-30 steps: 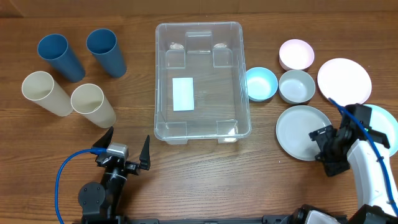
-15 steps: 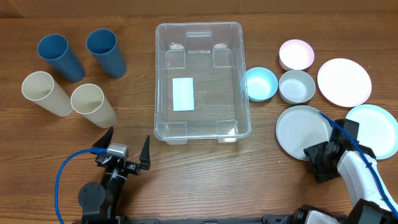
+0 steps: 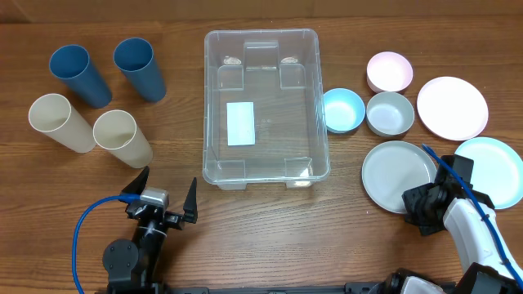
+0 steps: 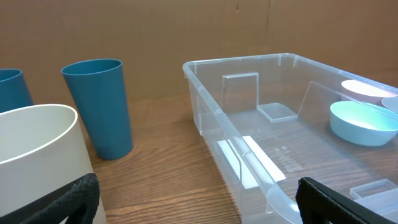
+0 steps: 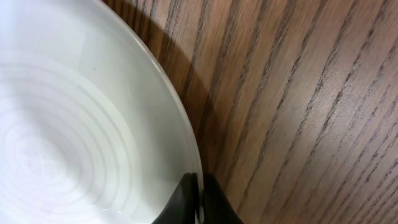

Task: Pack container
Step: 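Move right gripper to the grey plate and grip its rim, then lift the grey plate with right gripper and lower it into the bin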

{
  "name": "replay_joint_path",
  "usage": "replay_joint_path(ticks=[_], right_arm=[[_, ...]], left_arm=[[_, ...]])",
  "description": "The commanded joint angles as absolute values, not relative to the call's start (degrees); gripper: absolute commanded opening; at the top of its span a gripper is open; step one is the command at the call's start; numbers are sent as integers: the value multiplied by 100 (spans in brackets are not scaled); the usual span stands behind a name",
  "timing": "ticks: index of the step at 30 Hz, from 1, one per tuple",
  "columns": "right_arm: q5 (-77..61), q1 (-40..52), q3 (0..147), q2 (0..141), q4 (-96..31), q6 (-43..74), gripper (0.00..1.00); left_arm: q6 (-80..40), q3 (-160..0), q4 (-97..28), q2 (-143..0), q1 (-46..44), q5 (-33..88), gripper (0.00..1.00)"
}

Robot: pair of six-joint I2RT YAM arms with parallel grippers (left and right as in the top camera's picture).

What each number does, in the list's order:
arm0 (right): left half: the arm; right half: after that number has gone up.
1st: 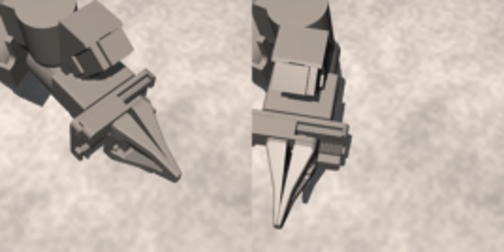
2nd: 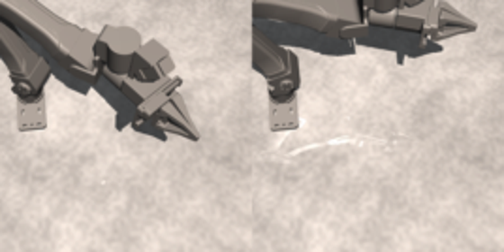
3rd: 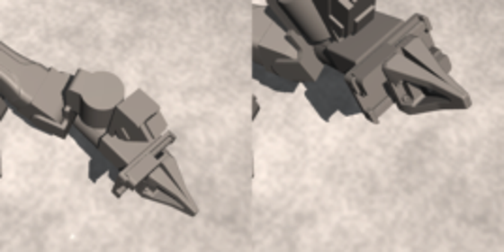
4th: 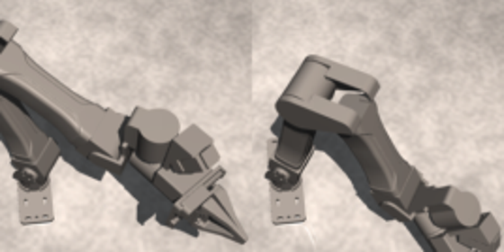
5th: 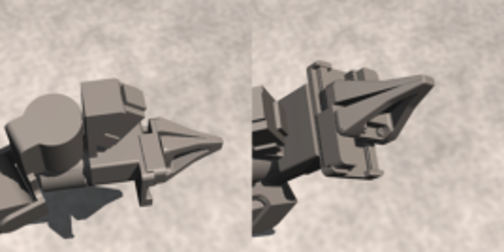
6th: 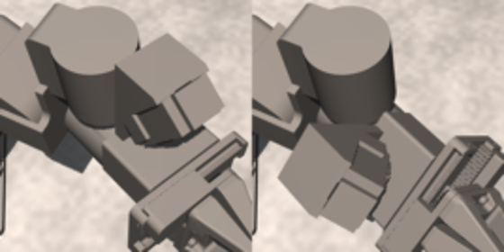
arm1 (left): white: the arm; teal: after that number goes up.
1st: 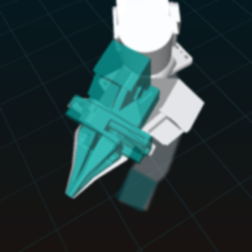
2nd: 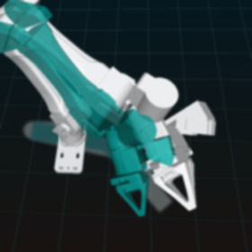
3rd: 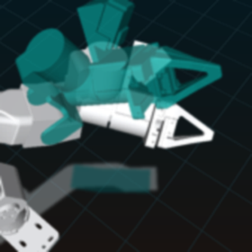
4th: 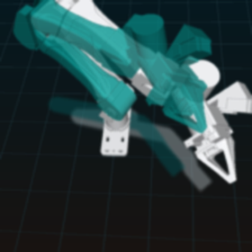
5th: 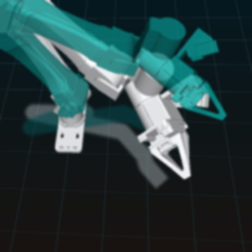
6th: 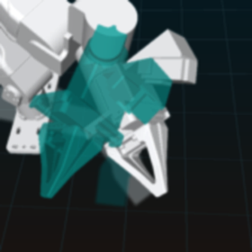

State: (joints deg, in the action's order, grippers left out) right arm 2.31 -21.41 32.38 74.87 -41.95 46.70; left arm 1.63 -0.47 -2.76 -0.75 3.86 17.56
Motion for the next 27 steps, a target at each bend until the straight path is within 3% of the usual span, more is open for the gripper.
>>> replay_joint_path(ticks=[1,21,27], right_arm=[[375,-2167,3376,7463,-4316,4477,4],[349,-2165,5975,6853,-6108,3730,4],[-1352,-1959,6670,6335,-6243,2364,4]], left_arm=[[86,-30,-274,-32,427,1756,100],[86,-30,-276,-32,427,1756,100],[86,-30,-274,-32,427,1758,100]])
